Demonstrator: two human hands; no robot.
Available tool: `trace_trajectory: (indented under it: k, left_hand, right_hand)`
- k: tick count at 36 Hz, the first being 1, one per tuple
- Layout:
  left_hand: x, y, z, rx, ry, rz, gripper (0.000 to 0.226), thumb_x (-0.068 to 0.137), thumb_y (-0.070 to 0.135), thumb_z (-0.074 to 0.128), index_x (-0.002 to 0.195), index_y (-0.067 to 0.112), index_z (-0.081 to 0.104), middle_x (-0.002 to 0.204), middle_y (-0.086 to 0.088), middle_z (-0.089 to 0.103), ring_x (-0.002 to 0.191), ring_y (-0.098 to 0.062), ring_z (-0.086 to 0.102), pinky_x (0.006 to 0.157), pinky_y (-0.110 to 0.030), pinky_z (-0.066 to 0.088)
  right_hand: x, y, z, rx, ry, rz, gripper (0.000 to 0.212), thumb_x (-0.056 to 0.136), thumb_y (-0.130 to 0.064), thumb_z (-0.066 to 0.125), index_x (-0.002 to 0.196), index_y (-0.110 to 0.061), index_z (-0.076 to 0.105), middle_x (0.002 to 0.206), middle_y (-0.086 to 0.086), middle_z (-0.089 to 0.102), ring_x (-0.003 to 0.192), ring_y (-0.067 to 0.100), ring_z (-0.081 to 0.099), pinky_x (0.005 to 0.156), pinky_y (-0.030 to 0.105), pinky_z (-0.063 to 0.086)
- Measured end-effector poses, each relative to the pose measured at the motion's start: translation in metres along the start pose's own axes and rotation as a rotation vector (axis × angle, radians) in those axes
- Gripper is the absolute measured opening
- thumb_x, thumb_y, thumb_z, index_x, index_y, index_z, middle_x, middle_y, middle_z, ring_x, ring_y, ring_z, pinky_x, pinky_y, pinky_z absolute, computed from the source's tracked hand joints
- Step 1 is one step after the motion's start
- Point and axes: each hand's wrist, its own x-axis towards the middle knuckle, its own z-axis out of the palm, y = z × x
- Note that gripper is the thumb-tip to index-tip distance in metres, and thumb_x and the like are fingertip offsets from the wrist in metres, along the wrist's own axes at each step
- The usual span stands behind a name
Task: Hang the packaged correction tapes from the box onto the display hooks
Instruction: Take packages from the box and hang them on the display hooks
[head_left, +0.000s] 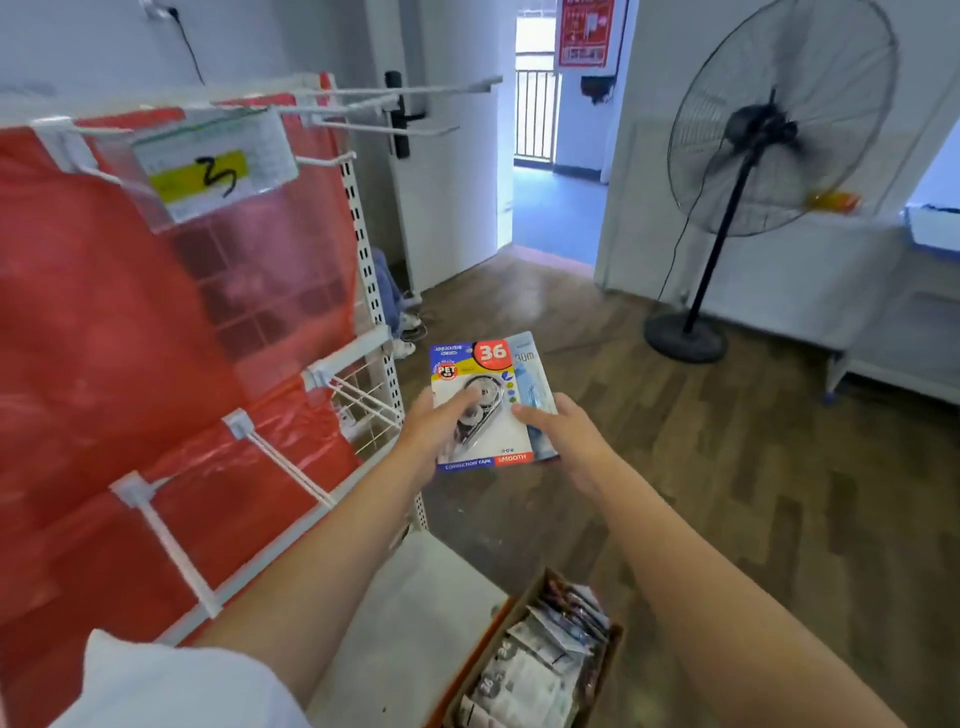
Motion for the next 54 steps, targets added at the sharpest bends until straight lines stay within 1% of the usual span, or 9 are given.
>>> trace_trajectory:
  k: [8, 15, 19, 23, 27, 34, 40, 51, 54]
  left_hand:
    - [0.008, 0.045, 0.027, -0.013, 0.139, 0.098, 0.031, 0.086, 0.028, 0.07, 0.114, 0.017, 0.062, 0.103, -0.003, 0.07, 0.09, -0.022, 0.069, 0.076, -0.035, 0.056]
    - [0.002, 0.072, 0.018, -0.042, 0.221, 0.238, 0.038, 0.083, 0.026, 0.073, 0.117, 0.015, 0.062, 0.109, -0.004, 0.071, 0.098, -0.023, 0.068, 0.09, -0.044, 0.053]
    - [-0.011, 0.091, 0.005, -0.092, 0.282, 0.288, 0.029, 0.084, 0.016, 0.071, 0.111, 0.01, 0.064, 0.108, -0.009, 0.07, 0.091, -0.021, 0.067, 0.079, -0.032, 0.055]
    - [-0.023, 0.109, -0.01, -0.105, 0.372, 0.374, 0.021, 0.084, 0.01, 0.069, 0.105, 0.01, 0.063, 0.095, -0.004, 0.069, 0.069, -0.005, 0.067, 0.062, -0.018, 0.054]
    - [-0.033, 0.119, -0.021, -0.088, 0.438, 0.426, 0.03, 0.084, 0.01, 0.069, 0.113, 0.004, 0.063, 0.1, -0.007, 0.069, 0.075, -0.009, 0.066, 0.063, -0.018, 0.054]
    - [-0.044, 0.128, -0.03, -0.089, 0.483, 0.467, 0.021, 0.082, 0.012, 0.071, 0.102, 0.01, 0.066, 0.096, -0.003, 0.07, 0.083, -0.017, 0.067, 0.072, -0.025, 0.055]
    - [-0.047, 0.125, -0.026, -0.101, 0.472, 0.454, 0.02, 0.079, 0.01, 0.074, 0.097, 0.015, 0.065, 0.105, -0.009, 0.071, 0.097, -0.025, 0.067, 0.087, -0.039, 0.054]
    - [-0.042, 0.129, -0.016, -0.062, 0.489, 0.457, 0.029, 0.078, 0.01, 0.075, 0.105, 0.01, 0.066, 0.108, -0.011, 0.07, 0.1, -0.028, 0.067, 0.087, -0.042, 0.054]
    - [-0.041, 0.129, -0.014, -0.057, 0.488, 0.454, 0.035, 0.078, 0.011, 0.075, 0.11, 0.007, 0.064, 0.108, -0.011, 0.07, 0.1, -0.028, 0.067, 0.088, -0.042, 0.054]
  right_hand:
    - [0.035, -0.05, -0.02, -0.094, -0.149, -0.113, 0.022, 0.09, -0.023, 0.066, 0.103, -0.016, 0.05, 0.099, 0.001, 0.067, 0.076, 0.011, 0.065, 0.053, 0.02, 0.053]
    - [0.049, -0.081, -0.017, -0.164, -0.273, -0.212, 0.022, 0.093, -0.029, 0.061, 0.107, -0.017, 0.049, 0.115, 0.007, 0.064, 0.101, 0.021, 0.064, 0.089, 0.037, 0.054]
    - [0.045, -0.099, -0.007, -0.212, -0.406, -0.293, 0.014, 0.093, -0.027, 0.06, 0.094, -0.028, 0.046, 0.102, -0.006, 0.059, 0.097, 0.012, 0.06, 0.089, 0.033, 0.05]
    - [0.047, -0.113, 0.004, -0.252, -0.476, -0.356, 0.039, 0.087, -0.031, 0.068, 0.117, -0.021, 0.046, 0.121, 0.003, 0.06, 0.114, 0.022, 0.058, 0.102, 0.046, 0.047]
    - [0.053, -0.123, 0.019, -0.272, -0.505, -0.41, 0.071, 0.07, -0.053, 0.072, 0.127, -0.022, 0.043, 0.127, 0.004, 0.056, 0.115, 0.025, 0.057, 0.098, 0.05, 0.049]
    - [0.059, -0.147, 0.028, -0.071, -0.389, -0.465, 0.048, 0.093, -0.026, 0.06, 0.136, -0.018, 0.04, 0.127, 0.005, 0.054, 0.113, 0.02, 0.054, 0.086, 0.028, 0.05]
    - [0.067, -0.154, 0.019, -0.054, -0.341, -0.423, 0.042, 0.094, -0.029, 0.06, 0.13, -0.02, 0.042, 0.13, 0.007, 0.051, 0.118, 0.025, 0.052, 0.096, 0.045, 0.047]
    - [0.075, -0.156, 0.006, 0.026, -0.369, -0.323, 0.033, 0.092, -0.026, 0.062, 0.121, -0.022, 0.047, 0.125, 0.007, 0.055, 0.113, 0.026, 0.056, 0.095, 0.051, 0.049]
    - [0.077, -0.157, 0.002, 0.026, -0.379, -0.316, 0.034, 0.093, -0.026, 0.061, 0.123, -0.021, 0.047, 0.124, 0.006, 0.056, 0.106, 0.021, 0.057, 0.081, 0.043, 0.053]
